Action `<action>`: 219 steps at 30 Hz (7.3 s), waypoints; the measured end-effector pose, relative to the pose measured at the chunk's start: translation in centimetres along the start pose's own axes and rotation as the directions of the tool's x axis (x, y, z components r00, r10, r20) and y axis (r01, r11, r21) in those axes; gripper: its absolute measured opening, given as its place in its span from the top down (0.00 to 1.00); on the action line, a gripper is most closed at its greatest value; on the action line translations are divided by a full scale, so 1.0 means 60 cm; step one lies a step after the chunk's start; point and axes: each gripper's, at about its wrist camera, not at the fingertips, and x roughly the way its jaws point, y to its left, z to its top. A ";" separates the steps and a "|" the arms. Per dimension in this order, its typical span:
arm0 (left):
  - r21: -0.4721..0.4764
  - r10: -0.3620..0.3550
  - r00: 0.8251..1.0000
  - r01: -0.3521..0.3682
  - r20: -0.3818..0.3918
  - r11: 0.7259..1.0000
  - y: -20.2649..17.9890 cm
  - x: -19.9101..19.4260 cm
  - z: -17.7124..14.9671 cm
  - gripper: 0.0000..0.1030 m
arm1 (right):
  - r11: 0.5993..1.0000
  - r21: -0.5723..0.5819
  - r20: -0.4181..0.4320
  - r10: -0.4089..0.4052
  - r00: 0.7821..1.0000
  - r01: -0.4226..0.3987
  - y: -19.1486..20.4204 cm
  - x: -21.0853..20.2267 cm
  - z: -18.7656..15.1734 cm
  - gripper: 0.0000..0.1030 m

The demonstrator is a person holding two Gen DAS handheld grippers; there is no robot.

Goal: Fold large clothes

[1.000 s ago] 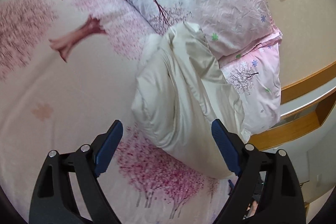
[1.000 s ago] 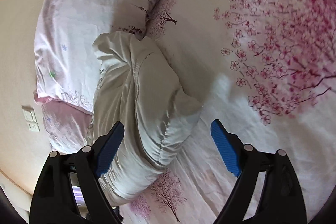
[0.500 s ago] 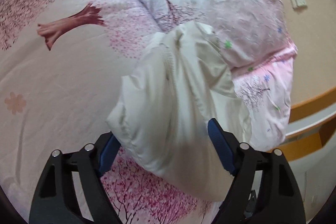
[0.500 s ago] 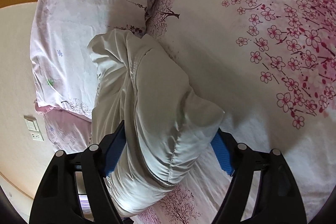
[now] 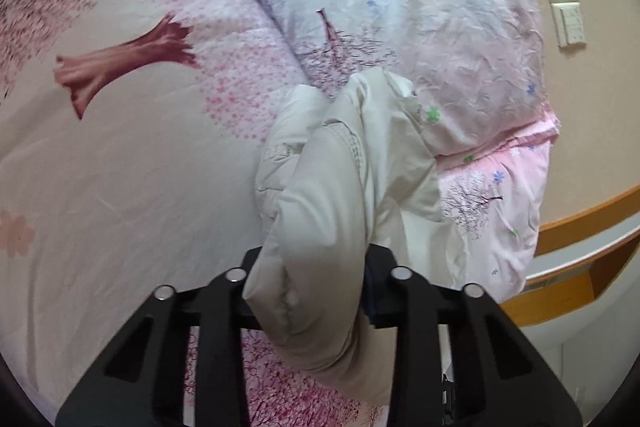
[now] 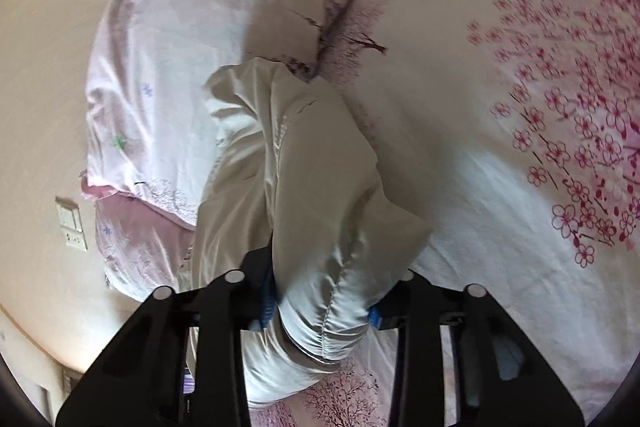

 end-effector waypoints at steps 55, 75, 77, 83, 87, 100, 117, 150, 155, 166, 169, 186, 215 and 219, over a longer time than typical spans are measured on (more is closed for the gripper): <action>0.144 0.022 0.992 -0.040 0.121 0.989 0.138 -0.298 -0.081 0.44 | 0.519 -0.853 -0.109 -0.092 0.990 -0.045 0.333 -0.048 -0.428 0.79; 0.227 -0.092 0.980 0.051 0.174 0.972 0.100 -0.317 -0.080 0.70 | 0.415 -0.910 -0.196 -0.448 0.872 0.009 0.315 0.133 -0.523 0.79; 0.264 -0.118 0.977 0.068 0.179 0.962 0.084 -0.324 -0.084 0.70 | 0.418 -0.908 -0.202 -0.459 0.865 0.010 0.315 0.139 -0.524 0.79; 0.399 -0.230 0.957 0.144 0.175 0.905 0.008 -0.339 -0.105 0.70 | 0.442 -0.897 -0.233 -0.481 0.845 0.005 0.313 0.161 -0.521 0.79; 0.484 -0.285 0.947 0.181 0.151 0.856 -0.045 -0.341 -0.127 0.70 | 0.470 -0.882 -0.259 -0.486 0.835 0.000 0.314 0.169 -0.517 0.79; 0.633 -0.361 0.928 0.226 0.092 0.740 -0.153 -0.329 -0.196 0.69 | 0.475 -0.880 -0.266 -0.474 0.840 -0.011 0.339 0.133 -0.511 0.79; 0.696 -0.395 0.919 0.297 -0.021 0.654 -0.220 -0.295 -0.258 0.67 | 0.533 -0.846 -0.282 -0.473 0.835 0.016 0.325 0.117 -0.500 0.79; 0.762 -0.211 0.887 0.462 -0.411 0.455 -0.364 -0.034 -0.511 0.62 | 0.744 -0.611 0.076 -0.285 0.956 0.270 0.210 -0.168 -0.245 0.55; 0.793 -0.157 0.897 0.440 -0.414 0.421 -0.375 -0.008 -0.540 0.60 | 0.754 -0.613 0.086 -0.233 0.969 0.236 0.224 -0.185 -0.213 0.52; 0.840 -0.084 0.912 0.404 -0.402 0.361 -0.387 0.024 -0.586 0.53 | 0.743 -0.669 -0.158 -0.111 0.981 -0.023 0.281 -0.169 -0.195 0.28; 0.853 -0.069 0.914 0.397 -0.399 0.339 -0.388 0.032 -0.596 0.51 | 0.750 -0.658 -0.227 -0.110 0.968 -0.069 0.286 -0.148 -0.195 0.25; 0.890 -0.003 0.917 0.387 -0.398 0.241 -0.391 0.079 -0.645 0.46 | 0.770 -0.615 -0.402 -0.119 0.908 -0.171 0.270 -0.080 -0.195 0.27; 0.942 0.110 0.992 -0.088 0.054 0.325 -0.416 0.029 -0.336 0.26 | 0.642 -0.767 -0.195 -0.232 0.953 -0.001 0.272 -0.093 -0.183 0.83; 0.935 0.120 0.993 -0.062 0.021 0.348 -0.401 0.052 -0.335 0.23 | 0.659 -0.752 -0.204 -0.241 0.949 0.006 0.251 -0.086 -0.172 0.83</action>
